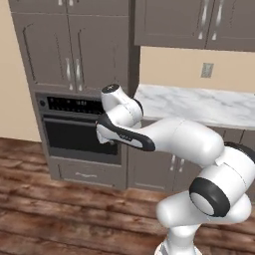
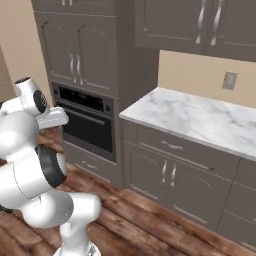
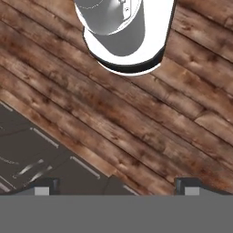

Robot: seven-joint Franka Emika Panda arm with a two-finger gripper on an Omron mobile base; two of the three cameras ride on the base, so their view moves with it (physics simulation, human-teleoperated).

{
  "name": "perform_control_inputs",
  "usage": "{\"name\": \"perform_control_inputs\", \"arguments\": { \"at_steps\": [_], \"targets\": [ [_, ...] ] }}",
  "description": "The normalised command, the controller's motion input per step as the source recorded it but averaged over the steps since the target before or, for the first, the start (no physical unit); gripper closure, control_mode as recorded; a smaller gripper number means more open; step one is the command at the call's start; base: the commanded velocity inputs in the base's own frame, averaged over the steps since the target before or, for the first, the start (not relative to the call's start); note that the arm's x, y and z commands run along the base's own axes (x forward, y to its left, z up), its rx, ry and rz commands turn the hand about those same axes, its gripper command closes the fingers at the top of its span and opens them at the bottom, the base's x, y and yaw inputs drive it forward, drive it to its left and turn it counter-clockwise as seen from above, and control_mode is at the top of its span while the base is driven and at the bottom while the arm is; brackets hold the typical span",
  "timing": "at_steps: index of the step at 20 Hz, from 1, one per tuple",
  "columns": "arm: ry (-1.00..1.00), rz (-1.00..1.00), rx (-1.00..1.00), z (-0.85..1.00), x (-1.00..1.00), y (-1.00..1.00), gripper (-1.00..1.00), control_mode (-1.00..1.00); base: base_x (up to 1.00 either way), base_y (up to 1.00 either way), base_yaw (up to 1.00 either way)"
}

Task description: Pick the pot and pot and place them in the sink. Then turn on the water.

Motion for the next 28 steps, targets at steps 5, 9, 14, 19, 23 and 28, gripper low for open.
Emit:
{"name": "perform_control_inputs", "arguments": {
  "at_steps": [5, 9, 14, 19, 23, 28],
  "targets": [
    [0.0, 0.0, 0.0, 0.0, 0.0, 0.0, -1.0, 1.0, 0.21, -0.42, -0.33],
    [0.0, 0.0, 0.0, 0.0, 0.0, 0.0, -1.0, 1.0, 0.22, -0.39, -0.33],
    [0.0, 0.0, 0.0, 0.0, 0.0, 0.0, -1.0, 1.0, 0.23, -0.4, -0.33],
    [0.0, 0.0, 0.0, 0.0, 0.0, 0.0, -1.0, 1.0, 0.24, -0.39, -0.33],
    [0.0, 0.0, 0.0, 0.0, 0.0, 0.0, -1.0, 1.0, 0.23, -0.4, -0.33],
    [0.0, 0.0, 0.0, 0.0, 0.0, 0.0, -1.0, 1.0, 0.23, -0.38, -0.34]
  ]
}}
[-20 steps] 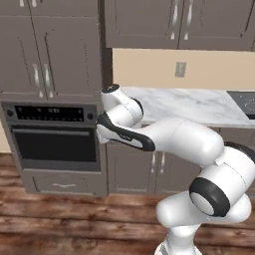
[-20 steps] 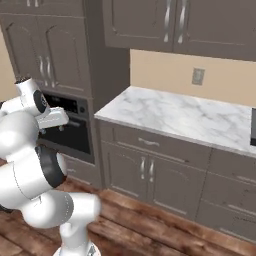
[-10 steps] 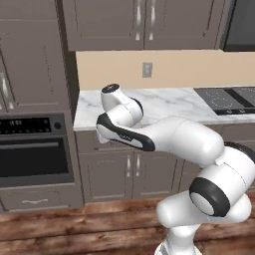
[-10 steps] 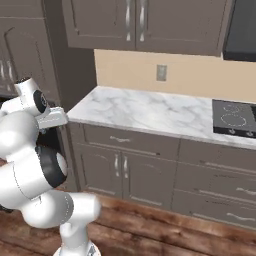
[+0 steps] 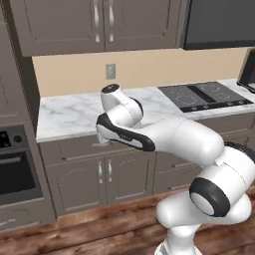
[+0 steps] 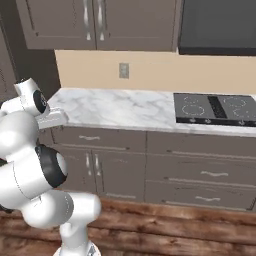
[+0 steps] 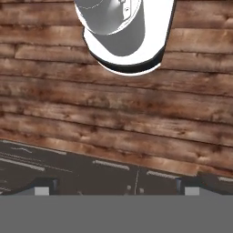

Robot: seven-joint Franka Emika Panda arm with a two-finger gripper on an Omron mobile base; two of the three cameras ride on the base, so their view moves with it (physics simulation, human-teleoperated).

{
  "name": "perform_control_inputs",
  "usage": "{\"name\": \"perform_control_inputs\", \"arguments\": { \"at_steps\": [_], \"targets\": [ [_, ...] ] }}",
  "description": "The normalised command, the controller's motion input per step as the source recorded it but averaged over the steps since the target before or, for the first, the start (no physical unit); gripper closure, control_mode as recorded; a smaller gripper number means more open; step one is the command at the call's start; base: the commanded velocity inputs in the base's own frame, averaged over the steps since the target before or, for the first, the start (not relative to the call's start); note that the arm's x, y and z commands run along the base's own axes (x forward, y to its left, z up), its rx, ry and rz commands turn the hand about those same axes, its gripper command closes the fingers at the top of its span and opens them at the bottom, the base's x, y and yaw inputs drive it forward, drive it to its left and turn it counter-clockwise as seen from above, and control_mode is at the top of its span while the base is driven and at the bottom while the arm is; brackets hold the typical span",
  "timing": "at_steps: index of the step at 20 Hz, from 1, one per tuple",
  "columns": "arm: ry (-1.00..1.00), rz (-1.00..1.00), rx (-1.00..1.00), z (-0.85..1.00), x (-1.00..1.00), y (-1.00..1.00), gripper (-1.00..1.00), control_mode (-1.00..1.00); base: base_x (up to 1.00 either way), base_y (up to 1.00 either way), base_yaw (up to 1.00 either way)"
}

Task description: Pick the pot and pot and place them in the sink. Then turn on the water.

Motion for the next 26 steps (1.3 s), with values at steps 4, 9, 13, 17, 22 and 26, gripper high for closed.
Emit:
{"name": "perform_control_inputs", "arguments": {
  "at_steps": [4, 9, 13, 17, 22, 26],
  "targets": [
    [0.0, 0.0, 0.0, 0.0, 0.0, 0.0, -1.0, 1.0, 0.23, -0.33, -0.34],
    [0.0, 0.0, 0.0, 0.0, 0.0, 0.0, -1.0, 1.0, 0.25, -0.33, -0.34],
    [0.0, 0.0, 0.0, 0.0, 0.0, 0.0, -1.0, 1.0, 0.3, -0.29, -0.34],
    [0.0, 0.0, 0.0, 0.0, 0.0, 0.0, -1.0, 1.0, 0.32, -0.25, -0.34],
    [0.0, 0.0, 0.0, 0.0, 0.0, 0.0, -1.0, 1.0, 0.38, -0.24, -0.33],
    [0.0, 0.0, 0.0, 0.0, 0.0, 0.0, -1.0, 1.0, 0.39, -0.23, -0.32]
  ]
}}
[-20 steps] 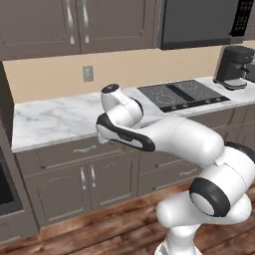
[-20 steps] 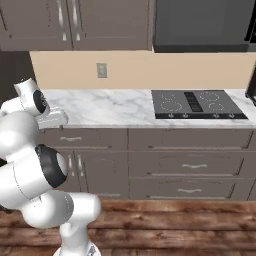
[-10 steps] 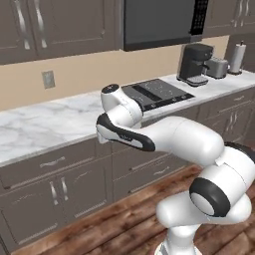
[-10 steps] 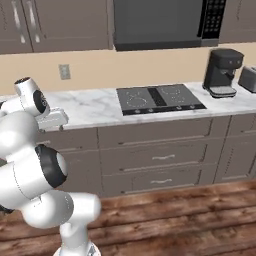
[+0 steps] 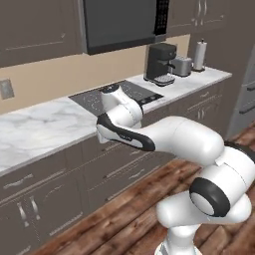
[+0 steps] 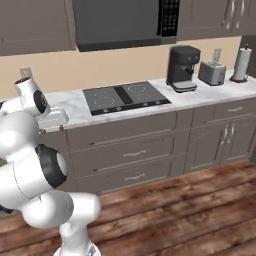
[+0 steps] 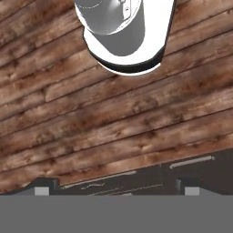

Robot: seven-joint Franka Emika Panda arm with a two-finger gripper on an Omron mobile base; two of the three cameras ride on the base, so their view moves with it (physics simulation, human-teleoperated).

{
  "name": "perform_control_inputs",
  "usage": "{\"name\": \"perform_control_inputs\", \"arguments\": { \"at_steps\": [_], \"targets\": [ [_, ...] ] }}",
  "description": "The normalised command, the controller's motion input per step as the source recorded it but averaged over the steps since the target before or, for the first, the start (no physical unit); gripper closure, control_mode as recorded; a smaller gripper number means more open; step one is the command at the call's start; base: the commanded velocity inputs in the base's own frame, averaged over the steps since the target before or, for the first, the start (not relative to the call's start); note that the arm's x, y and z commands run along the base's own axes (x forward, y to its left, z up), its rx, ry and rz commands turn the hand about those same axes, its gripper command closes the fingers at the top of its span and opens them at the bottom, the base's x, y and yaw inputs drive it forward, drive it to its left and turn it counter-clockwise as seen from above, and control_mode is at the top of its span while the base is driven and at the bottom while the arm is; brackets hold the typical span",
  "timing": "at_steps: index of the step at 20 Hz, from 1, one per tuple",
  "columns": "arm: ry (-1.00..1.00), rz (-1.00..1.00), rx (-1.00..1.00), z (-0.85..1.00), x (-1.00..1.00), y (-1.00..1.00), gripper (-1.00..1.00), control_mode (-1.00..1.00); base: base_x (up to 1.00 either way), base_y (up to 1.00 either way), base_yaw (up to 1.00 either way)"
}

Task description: Pick the pot and pot and place them in the sink. Then turn on the water.

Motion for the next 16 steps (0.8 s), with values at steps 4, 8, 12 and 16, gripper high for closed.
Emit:
{"name": "perform_control_inputs", "arguments": {
  "at_steps": [4, 8, 12, 16],
  "targets": [
    [0.0, 0.0, 0.0, 0.0, 0.0, 0.0, -1.0, 1.0, 0.39, -0.2, -0.32],
    [0.0, 0.0, 0.0, 0.0, 0.0, 0.0, -1.0, 1.0, 0.38, -0.2, -0.32],
    [0.0, 0.0, 0.0, 0.0, 0.0, 0.0, -1.0, 1.0, 0.39, -0.21, -0.31],
    [0.0, 0.0, 0.0, 0.0, 0.0, 0.0, -1.0, 1.0, 0.4, -0.18, -0.32]
  ]
}}
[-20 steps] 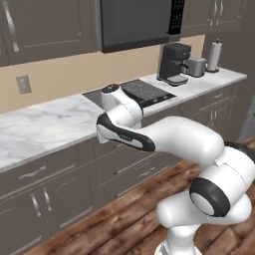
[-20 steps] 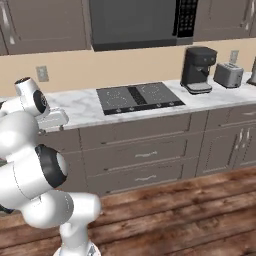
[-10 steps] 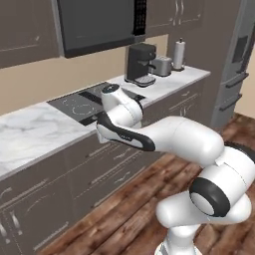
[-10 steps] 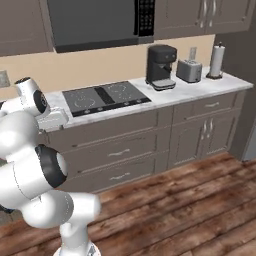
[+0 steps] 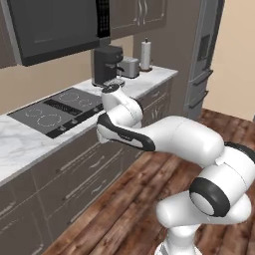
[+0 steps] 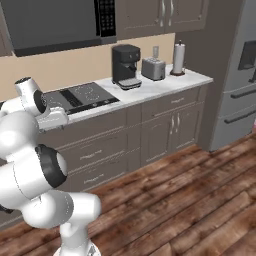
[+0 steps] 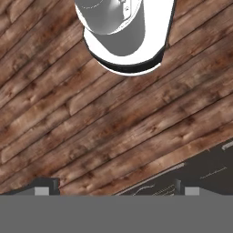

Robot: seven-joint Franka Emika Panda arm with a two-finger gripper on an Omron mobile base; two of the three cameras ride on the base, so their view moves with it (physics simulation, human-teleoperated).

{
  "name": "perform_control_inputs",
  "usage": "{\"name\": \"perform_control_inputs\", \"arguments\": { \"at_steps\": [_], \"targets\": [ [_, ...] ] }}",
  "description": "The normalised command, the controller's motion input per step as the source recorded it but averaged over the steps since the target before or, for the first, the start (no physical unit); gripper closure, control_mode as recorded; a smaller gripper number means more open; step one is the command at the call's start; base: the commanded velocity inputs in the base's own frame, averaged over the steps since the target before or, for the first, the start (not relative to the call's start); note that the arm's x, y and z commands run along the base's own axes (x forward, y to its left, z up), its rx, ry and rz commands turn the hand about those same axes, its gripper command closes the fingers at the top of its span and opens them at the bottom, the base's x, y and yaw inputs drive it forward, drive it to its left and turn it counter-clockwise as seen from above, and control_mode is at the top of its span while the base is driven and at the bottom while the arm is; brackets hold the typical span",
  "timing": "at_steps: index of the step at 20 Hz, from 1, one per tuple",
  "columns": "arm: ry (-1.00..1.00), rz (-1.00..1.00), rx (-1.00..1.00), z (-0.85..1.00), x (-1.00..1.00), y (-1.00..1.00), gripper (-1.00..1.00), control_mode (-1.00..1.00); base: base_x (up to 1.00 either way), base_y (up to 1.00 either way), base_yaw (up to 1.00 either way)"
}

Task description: Pick the pot and pot and place them in the sink. Then turn on the water.

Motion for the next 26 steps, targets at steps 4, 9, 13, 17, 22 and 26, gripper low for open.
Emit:
{"name": "perform_control_inputs", "arguments": {
  "at_steps": [4, 9, 13, 17, 22, 26],
  "targets": [
    [0.0, 0.0, 0.0, 0.0, 0.0, 0.0, -1.0, 1.0, 0.39, -0.17, -0.32],
    [0.0, 0.0, 0.0, 0.0, 0.0, 0.0, -1.0, 1.0, 0.4, -0.2, -0.31],
    [0.0, 0.0, 0.0, 0.0, 0.0, 0.0, -1.0, 1.0, 0.4, -0.2, -0.32],
    [0.0, 0.0, 0.0, 0.0, 0.0, 0.0, -1.0, 1.0, 0.4, -0.17, -0.32],
    [0.0, 0.0, 0.0, 0.0, 0.0, 0.0, -1.0, 1.0, 0.41, -0.15, -0.32],
    [0.0, 0.0, 0.0, 0.0, 0.0, 0.0, -1.0, 1.0, 0.39, -0.13, -0.33]
  ]
}}
